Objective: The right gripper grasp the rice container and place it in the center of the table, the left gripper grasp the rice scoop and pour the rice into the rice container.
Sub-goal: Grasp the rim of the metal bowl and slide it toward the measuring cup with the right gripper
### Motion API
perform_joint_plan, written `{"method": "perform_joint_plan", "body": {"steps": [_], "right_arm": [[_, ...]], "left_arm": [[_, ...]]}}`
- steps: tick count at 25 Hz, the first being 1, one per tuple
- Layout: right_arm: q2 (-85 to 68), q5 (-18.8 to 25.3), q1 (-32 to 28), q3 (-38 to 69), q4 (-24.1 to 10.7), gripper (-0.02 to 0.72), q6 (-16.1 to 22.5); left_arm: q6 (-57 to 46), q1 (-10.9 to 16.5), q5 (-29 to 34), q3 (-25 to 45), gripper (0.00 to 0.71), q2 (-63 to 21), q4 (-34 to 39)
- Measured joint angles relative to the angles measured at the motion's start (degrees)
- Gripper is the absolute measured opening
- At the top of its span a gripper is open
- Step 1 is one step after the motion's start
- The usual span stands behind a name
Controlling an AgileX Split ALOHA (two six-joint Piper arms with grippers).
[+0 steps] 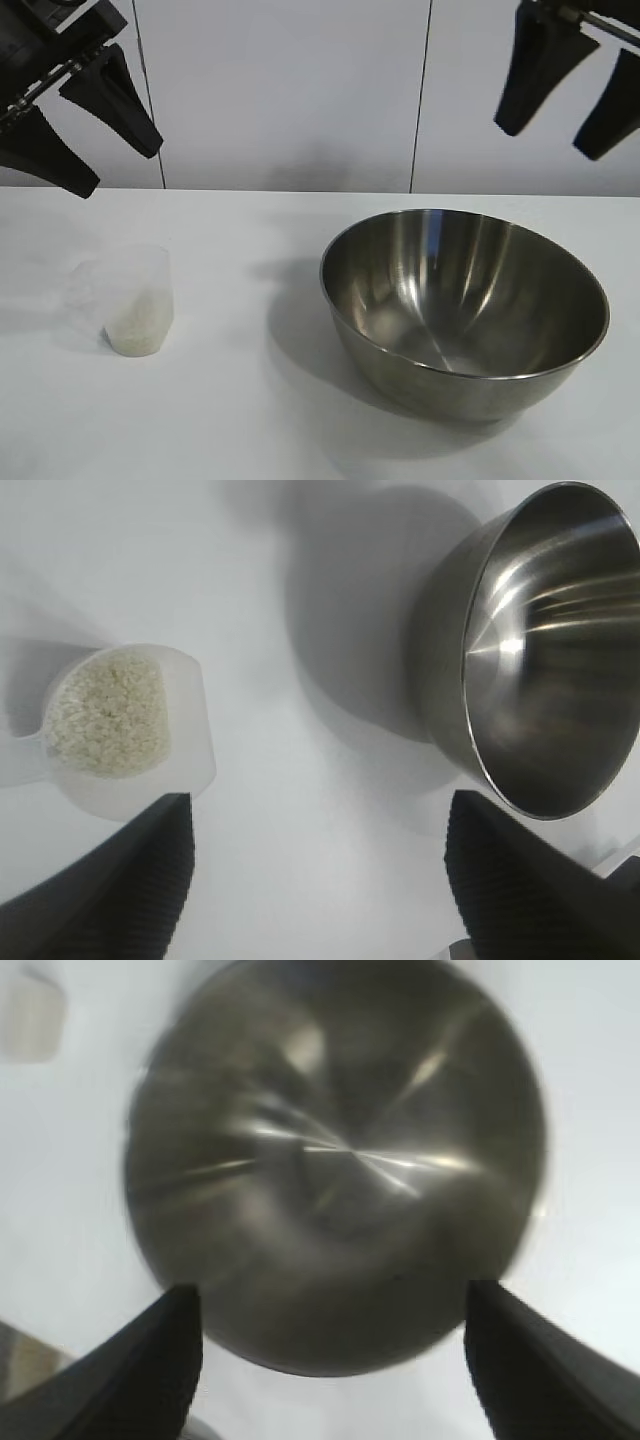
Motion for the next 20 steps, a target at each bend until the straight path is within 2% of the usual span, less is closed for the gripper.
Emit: {"method": "perform_joint_plan", "body": {"steps": [1,3,11,14,18,20], "right_arm": [[0.1,0.1,0.0,0.0,-2.7,0.503,1.1],[0.7,0.3,-0.1,0.0,-5.5,0.503,2.3],[6.5,-1.1,-5.7,4.5,-5.2,0.503,2.2],[8.2,-5.9,-6.1,8.7,-2.7,0.503,-0.2],[9.4,-16.3,-6.1,14.7,3.2,0.503,-3.0],[10.5,-19.9,-6.1,16.8,4.4,0.503,-3.4]], "left_arm": [[0.0,0.0,0.0,0.0,0.513,0.0,0.0],[0.0,0.0,0.0,0.0,0.513,0.0,0.0],[0.0,0.0,-0.2,0.0,0.513,0.0,0.0],[0.0,0.0,-0.3,0.0,0.513,0.0,0.0],[0.0,0.0,-0.3,0.0,0.513,0.0,0.0],[0.0,0.0,-0.4,0.0,0.513,0.0,0.0]]}}
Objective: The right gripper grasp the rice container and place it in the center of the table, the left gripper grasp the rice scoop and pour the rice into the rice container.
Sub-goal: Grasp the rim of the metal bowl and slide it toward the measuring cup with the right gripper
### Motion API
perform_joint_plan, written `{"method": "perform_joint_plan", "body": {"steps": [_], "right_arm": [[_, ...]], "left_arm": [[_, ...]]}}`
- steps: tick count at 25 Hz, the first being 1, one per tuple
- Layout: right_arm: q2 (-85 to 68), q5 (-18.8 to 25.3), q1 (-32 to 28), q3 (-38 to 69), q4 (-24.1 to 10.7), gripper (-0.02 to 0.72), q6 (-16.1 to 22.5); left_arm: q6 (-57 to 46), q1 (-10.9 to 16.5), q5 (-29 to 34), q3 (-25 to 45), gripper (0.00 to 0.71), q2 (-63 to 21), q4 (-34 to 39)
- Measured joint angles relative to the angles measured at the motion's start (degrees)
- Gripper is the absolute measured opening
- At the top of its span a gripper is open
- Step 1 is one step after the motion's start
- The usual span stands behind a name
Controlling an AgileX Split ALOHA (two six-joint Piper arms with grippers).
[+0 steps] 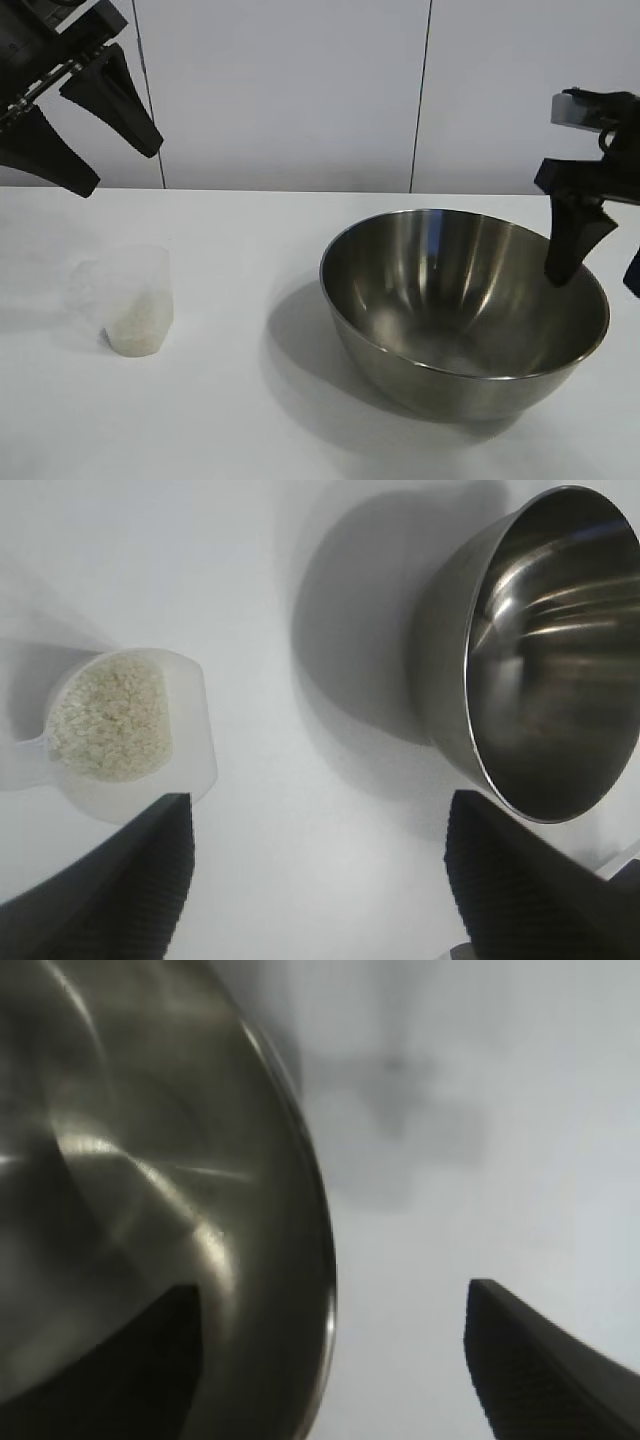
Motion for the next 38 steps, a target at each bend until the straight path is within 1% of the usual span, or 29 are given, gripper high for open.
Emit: {"method": "perform_joint_plan", "body": {"steps": [2,3,4,6,7,8,10,11,12,14,15,17,19,21,23,25,28,31,32,34,36,38], "right_arm": [[1.1,-2.4,0.0,1.4,1.1,0.496,-0.3],[1.6,-3.5,0.0,1.6,1.8,0.476,-0.4],[2.0,-4.2,0.0,1.8,2.8,0.434,-0.4],[2.5,-5.1,0.0,1.9,4.2,0.293,-0.6],[2.6,-5.3,0.0,2.0,4.5,0.192,-0.8],[2.6,-5.4,0.0,2.0,5.0,0.115,-1.2],[2.6,-5.7,0.0,2.0,6.1,0.047,-2.5],[2.6,-5.7,-0.1,2.0,7.0,0.03,-3.5],[2.7,-5.5,-0.3,2.0,8.6,0.02,-4.7],[2.8,-4.2,-1.1,2.0,12.7,0.016,-8.8],[2.8,-3.4,-1.7,2.0,15.2,0.016,-11.3],[2.5,-0.9,-3.0,2.0,20.6,0.016,-15.1],[1.6,0.6,-3.9,2.0,24.3,0.016,-17.0],[0.7,0.9,-4.0,2.0,25.8,0.016,-17.1],[0.4,0.7,-3.6,2.0,26.4,0.016,-16.2],[0.4,-0.8,-1.9,2.0,26.3,0.016,-14.1],[0.7,-2.6,2.0,2.0,26.6,0.016,-10.7],[2.0,-2.8,6.0,1.4,26.4,0.016,-7.8],[2.5,-2.7,7.0,0.8,25.8,0.016,-6.8],[3.3,-2.8,9.2,-1.2,23.6,0.016,-4.2],[4.2,-3.5,10.7,-3.3,20.7,0.016,-0.4],[5.3,-3.9,11.7,-5.2,16.7,0.016,3.6]], "left_arm": [[0.0,0.0,0.0,0.0,0.513,0.0,0.0],[0.0,0.0,0.0,0.0,0.513,0.0,0.0],[0.0,0.0,0.0,0.0,0.513,0.0,0.0],[0.0,0.0,0.0,0.0,0.513,0.0,0.0],[0.0,0.0,0.0,0.0,0.513,0.0,0.0],[0.0,0.0,0.0,0.0,0.513,0.0,0.0],[0.0,0.0,0.0,0.0,0.513,0.0,0.0],[0.0,0.0,0.0,0.0,0.513,0.0,0.0],[0.0,0.0,0.0,0.0,0.513,0.0,0.0],[0.0,0.0,0.0,0.0,0.513,0.0,0.0],[0.0,0.0,0.0,0.0,0.513,0.0,0.0],[0.0,0.0,0.0,0.0,0.513,0.0,0.0],[0.0,0.0,0.0,0.0,0.513,0.0,0.0],[0.0,0.0,0.0,0.0,0.513,0.0,0.0],[0.0,0.0,0.0,0.0,0.513,0.0,0.0],[0.0,0.0,0.0,0.0,0.513,0.0,0.0],[0.0,0.0,-0.1,0.0,0.513,0.0,0.0],[0.0,0.0,-0.3,0.0,0.513,0.0,0.0],[0.0,0.0,-0.3,0.0,0.513,0.0,0.0],[0.0,0.0,-0.3,0.0,0.513,0.0,0.0],[0.0,0.0,-0.3,0.0,0.513,0.0,0.0],[0.0,0.0,-0.3,0.0,0.513,0.0,0.0]]}}
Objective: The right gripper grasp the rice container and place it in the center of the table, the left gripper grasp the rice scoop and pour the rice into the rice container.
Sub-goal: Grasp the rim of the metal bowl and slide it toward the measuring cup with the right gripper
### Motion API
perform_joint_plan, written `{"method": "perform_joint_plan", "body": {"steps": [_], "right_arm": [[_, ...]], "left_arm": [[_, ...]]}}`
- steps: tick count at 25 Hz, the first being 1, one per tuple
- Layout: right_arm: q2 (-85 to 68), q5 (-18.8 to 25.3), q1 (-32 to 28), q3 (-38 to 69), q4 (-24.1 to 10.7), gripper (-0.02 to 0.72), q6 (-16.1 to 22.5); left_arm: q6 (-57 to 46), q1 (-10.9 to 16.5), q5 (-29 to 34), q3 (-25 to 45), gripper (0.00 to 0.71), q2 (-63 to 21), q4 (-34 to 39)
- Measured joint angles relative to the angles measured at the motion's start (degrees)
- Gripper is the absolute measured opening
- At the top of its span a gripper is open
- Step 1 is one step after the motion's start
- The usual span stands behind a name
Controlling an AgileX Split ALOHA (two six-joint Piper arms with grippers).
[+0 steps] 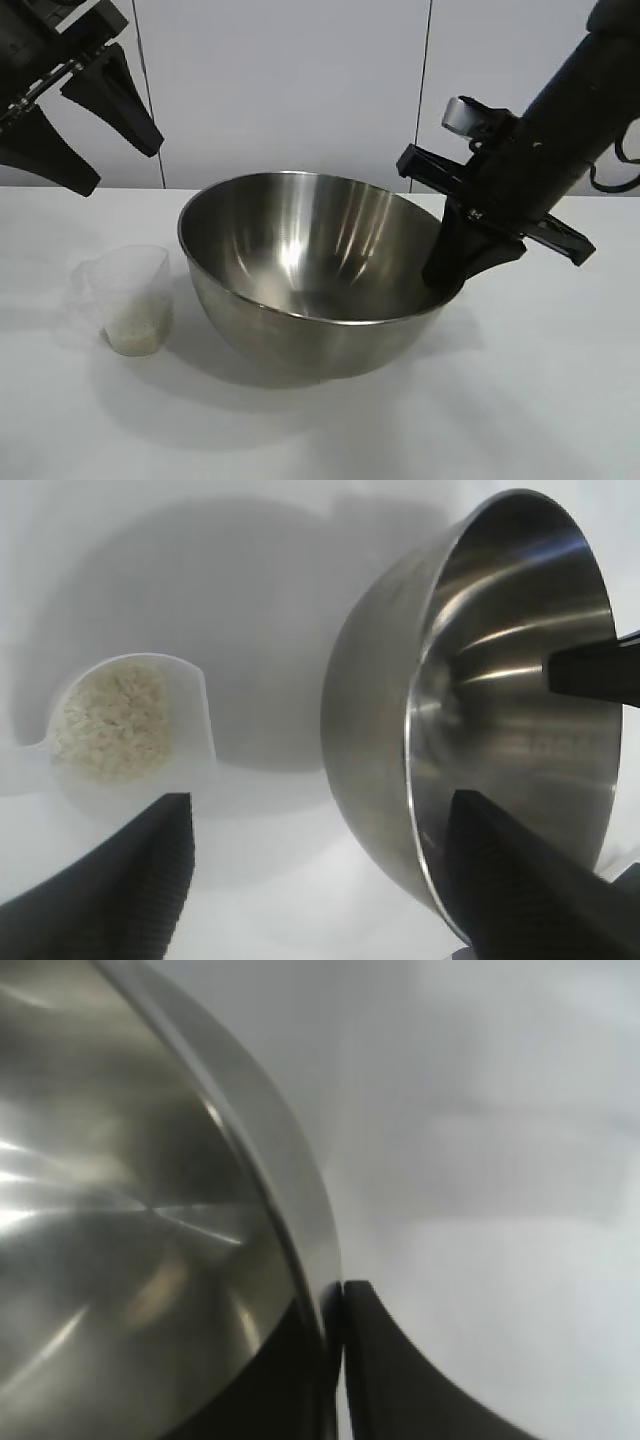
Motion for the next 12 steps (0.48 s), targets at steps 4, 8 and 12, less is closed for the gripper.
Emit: {"method": "perform_joint_plan", "body": {"steps": [4,8,12], "right_arm": [[3.7,0.0,0.9,-1.1,-5.4,0.014,5.2],[4.5,0.3,1.1,-1.2,-5.4,0.01,6.0],[4.5,1.2,1.1,-2.9,-5.4,0.056,5.5]], "left_arm": [[0.0,0.0,0.0,0.0,0.513,0.0,0.0],[0.0,0.0,0.0,0.0,0.513,0.0,0.0],[0.0,0.0,0.0,0.0,0.513,0.0,0.0]]}}
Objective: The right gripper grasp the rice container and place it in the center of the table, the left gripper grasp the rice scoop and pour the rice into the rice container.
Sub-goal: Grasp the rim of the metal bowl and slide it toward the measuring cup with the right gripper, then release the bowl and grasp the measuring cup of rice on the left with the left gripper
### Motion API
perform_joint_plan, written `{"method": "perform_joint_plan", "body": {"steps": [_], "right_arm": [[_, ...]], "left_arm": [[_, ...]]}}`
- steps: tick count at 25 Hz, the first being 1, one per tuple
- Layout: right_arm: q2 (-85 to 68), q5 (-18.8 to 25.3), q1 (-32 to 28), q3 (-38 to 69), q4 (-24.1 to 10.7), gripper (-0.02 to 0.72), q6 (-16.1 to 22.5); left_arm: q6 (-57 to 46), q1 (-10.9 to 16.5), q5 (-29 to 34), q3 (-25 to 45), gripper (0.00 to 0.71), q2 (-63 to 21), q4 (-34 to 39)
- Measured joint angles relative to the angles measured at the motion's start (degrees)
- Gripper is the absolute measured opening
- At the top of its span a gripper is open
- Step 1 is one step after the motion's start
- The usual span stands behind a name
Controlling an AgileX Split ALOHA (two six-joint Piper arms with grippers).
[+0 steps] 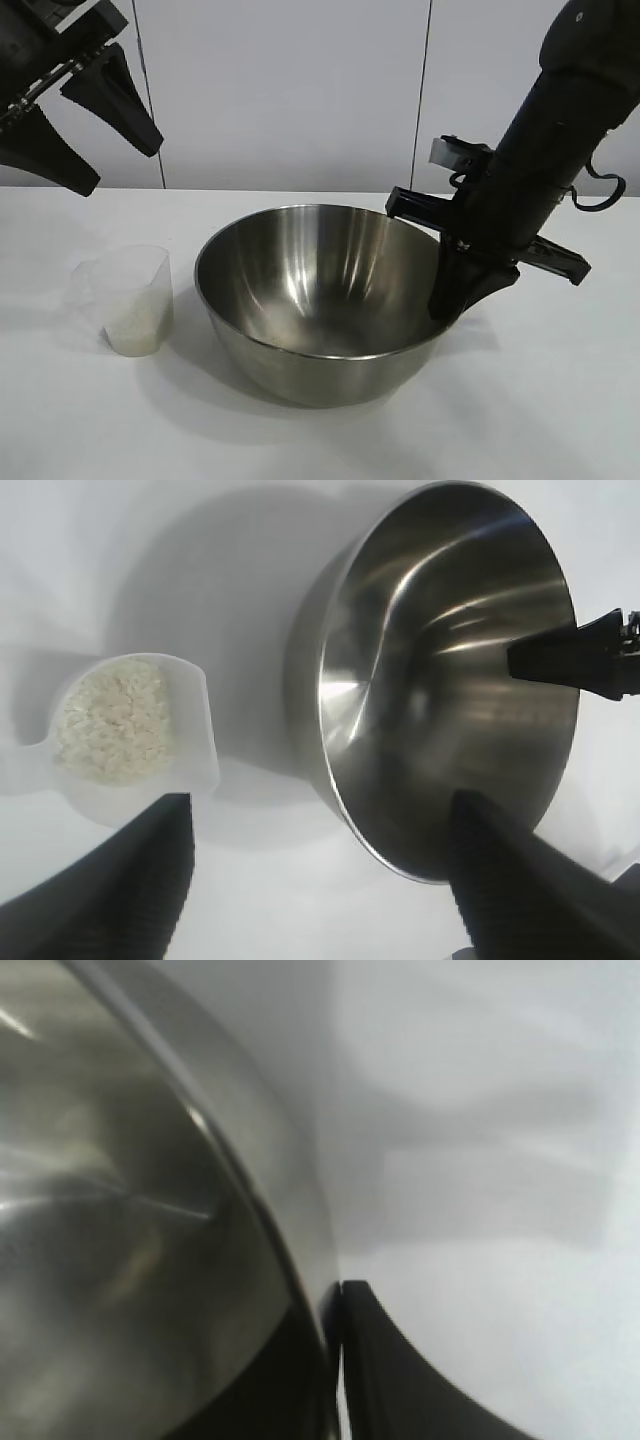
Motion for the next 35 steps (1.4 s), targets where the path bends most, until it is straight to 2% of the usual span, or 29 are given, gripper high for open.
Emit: {"method": "perform_joint_plan", "body": {"steps": [2,5,8,13,16,21,24,27,29,32,35], "right_arm": [[-0.1,0.7,0.0,-1.9,-0.1,0.148,-0.5],[-0.8,2.7,0.0,-5.0,-0.8,0.37,-0.6],[-1.9,5.3,0.0,-8.6,-3.1,0.484,0.0],[-5.2,7.1,-1.6,-15.2,-10.5,0.515,4.1],[-6.9,8.2,-4.3,-18.7,-15.1,0.516,5.2],[-12.1,11.2,-13.4,-20.5,-24.1,0.516,5.4],[-17.1,13.0,-21.8,-20.5,-28.4,0.516,5.4],[-23.8,14.7,-29.7,-20.5,-28.3,0.516,4.5],[-29.7,15.7,-33.1,-20.5,-26.6,0.516,1.7],[-40.0,16.2,-34.8,-20.5,-21.7,0.516,-2.0],[-51.5,16.2,-34.8,-20.3,-13.2,0.516,-6.4]], "left_arm": [[0.0,0.0,0.0,0.0,0.513,0.0,0.0],[0.0,0.0,0.0,0.0,0.513,0.0,0.0],[0.0,0.0,0.0,0.0,0.513,0.0,0.0],[0.0,0.0,0.0,0.0,0.513,0.0,0.0],[0.0,0.0,0.0,0.0,0.513,0.0,0.0],[0.0,0.0,0.0,0.0,0.513,0.0,0.0],[0.0,0.0,0.0,0.0,0.513,0.0,0.0],[0.0,0.0,0.0,0.0,0.513,0.0,0.0],[0.0,0.0,0.0,0.0,0.513,0.0,0.0],[0.0,0.0,0.0,0.0,0.513,0.0,0.0],[0.0,0.0,0.0,0.0,0.513,0.0,0.0]]}}
